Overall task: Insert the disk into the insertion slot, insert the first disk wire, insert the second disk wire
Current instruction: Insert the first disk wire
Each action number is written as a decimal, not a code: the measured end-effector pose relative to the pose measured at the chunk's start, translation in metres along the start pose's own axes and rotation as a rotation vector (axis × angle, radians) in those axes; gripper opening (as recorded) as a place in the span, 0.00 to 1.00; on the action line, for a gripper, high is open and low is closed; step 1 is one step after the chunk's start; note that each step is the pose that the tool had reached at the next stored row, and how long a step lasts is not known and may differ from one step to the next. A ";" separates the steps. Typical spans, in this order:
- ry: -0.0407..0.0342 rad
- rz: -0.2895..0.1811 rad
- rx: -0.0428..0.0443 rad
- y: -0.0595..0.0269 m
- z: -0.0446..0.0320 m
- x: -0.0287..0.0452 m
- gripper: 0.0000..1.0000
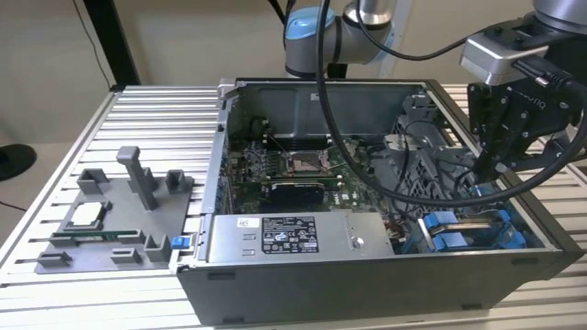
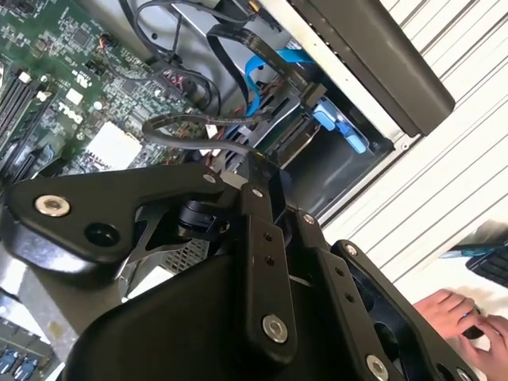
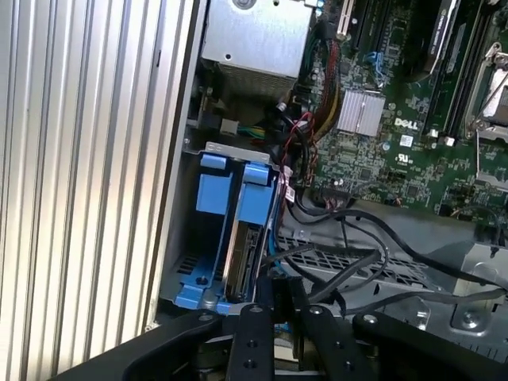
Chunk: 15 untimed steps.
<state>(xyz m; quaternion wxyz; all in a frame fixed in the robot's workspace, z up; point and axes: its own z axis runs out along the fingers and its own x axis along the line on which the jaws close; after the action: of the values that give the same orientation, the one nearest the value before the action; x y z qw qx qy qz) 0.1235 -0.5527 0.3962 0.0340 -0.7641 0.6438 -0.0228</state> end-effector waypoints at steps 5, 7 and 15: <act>-0.0008 0.002 -0.0065 -0.0042 0.0009 0.0064 0.00; -0.0008 0.003 -0.0068 -0.0050 0.0013 0.0100 0.00; -0.0026 0.012 -0.0209 -0.0066 0.0063 0.0165 0.00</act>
<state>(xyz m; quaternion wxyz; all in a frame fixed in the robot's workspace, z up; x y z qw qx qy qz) 0.1332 -0.5677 0.3903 0.0269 -0.7607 0.6484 -0.0149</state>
